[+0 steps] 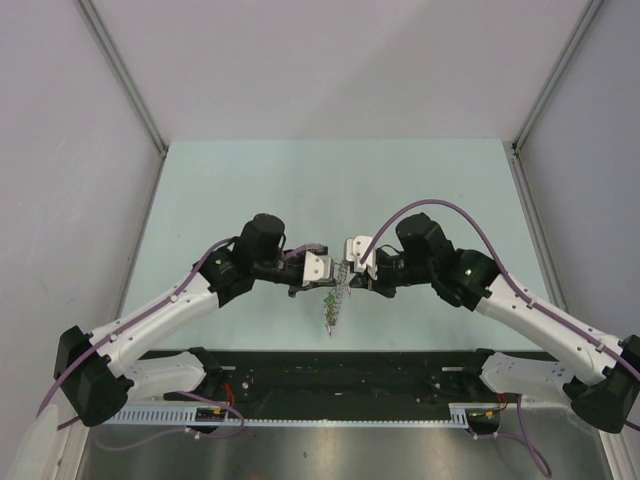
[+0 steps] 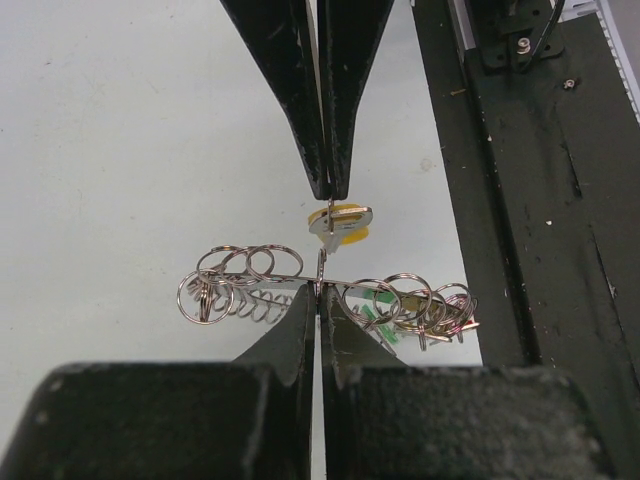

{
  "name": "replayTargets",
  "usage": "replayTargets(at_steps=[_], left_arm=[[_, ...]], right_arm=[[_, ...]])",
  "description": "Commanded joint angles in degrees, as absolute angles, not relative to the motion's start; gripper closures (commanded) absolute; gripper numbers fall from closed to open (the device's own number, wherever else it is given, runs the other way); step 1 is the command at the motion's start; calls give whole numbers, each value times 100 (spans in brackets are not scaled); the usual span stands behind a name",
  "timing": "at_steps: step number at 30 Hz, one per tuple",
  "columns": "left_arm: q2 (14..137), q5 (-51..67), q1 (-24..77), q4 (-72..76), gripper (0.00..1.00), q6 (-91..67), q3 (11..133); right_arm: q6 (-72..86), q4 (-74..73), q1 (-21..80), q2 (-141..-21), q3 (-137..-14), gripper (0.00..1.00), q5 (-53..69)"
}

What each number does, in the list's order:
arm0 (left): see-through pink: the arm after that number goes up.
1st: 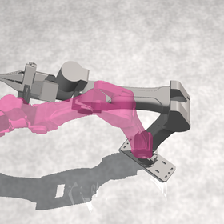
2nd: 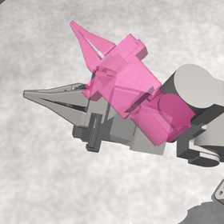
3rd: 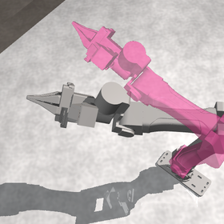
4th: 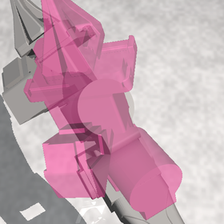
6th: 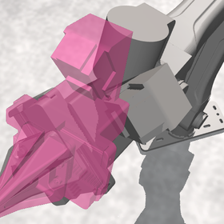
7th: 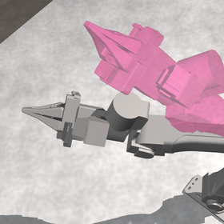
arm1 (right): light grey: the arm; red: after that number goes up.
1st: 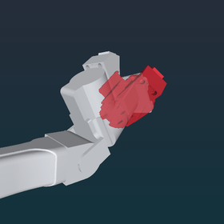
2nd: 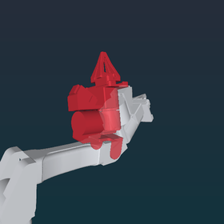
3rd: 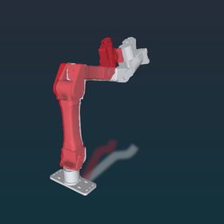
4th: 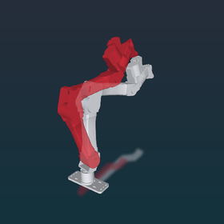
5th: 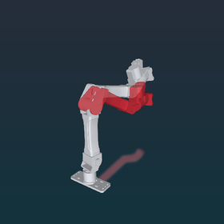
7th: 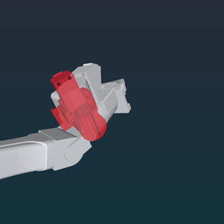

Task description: Put the keys on the keyring

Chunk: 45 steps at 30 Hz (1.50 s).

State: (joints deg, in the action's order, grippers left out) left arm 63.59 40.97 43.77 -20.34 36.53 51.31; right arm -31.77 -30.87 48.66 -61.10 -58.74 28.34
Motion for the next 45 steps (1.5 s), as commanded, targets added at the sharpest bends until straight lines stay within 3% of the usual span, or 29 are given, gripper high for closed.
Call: replayTargets(at_steps=[1, 45], left_arm=[[6196, 4482, 4421, -1872, 100, 3955, 5150], [6258, 4641, 4421, -1749, 100, 3762, 5177]], right_arm=[[-3252, -3190, 4957, -6161, -6135, 100, 2584], [-3269, -2900, 4966, -6258, -6143, 100, 2865]])
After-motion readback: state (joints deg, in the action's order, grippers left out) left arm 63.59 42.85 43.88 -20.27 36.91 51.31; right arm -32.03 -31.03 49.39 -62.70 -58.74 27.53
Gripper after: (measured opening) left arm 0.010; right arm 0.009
